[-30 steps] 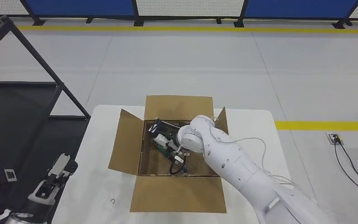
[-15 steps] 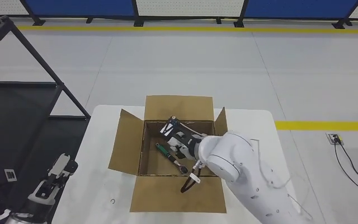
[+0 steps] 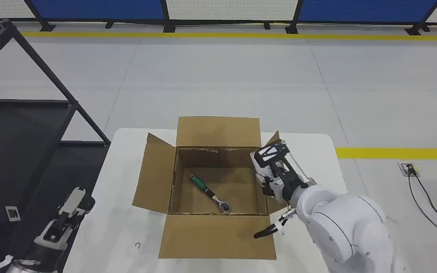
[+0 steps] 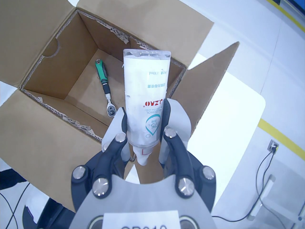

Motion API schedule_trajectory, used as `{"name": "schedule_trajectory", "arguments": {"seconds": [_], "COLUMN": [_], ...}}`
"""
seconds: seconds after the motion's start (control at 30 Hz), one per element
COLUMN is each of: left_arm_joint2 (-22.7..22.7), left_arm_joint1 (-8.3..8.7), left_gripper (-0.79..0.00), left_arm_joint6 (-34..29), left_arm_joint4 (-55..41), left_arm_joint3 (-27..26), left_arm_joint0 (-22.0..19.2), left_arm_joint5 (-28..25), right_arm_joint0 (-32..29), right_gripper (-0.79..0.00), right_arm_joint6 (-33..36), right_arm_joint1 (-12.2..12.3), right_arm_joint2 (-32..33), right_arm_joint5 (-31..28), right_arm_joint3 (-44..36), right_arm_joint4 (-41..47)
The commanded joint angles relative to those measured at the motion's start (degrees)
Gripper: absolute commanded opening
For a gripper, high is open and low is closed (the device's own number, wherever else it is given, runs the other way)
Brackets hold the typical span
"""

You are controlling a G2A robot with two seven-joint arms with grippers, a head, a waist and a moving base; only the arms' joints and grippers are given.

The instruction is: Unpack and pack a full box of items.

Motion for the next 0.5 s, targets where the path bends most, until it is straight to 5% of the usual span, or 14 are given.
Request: {"name": "schedule_trajectory", "arguments": {"seconds": [0.0,0.47], "left_arm_joint2": [0.0,0.0], "left_arm_joint1": [0.00,0.00], "left_gripper": [0.000,0.000], "left_arm_joint6": [0.0,0.0], "left_arm_joint4": [0.0,0.0], "left_arm_joint3": [0.0,0.0], "left_arm_joint0": [0.0,0.0], "left_arm_joint5": [0.0,0.0], "right_arm_joint0": [-3.2,-19.2], "right_gripper": [-0.785,-0.785], "right_arm_joint6": [-0.8,-6.6], "right_arm_joint1": [0.3,1.6], "right_arm_joint2": [3.3,18.7], "right_arm_joint5": [0.5,6.5], "right_arm_joint3": [-1.6,-3.1], "right_arm_joint4": [0.4,2.0]}}
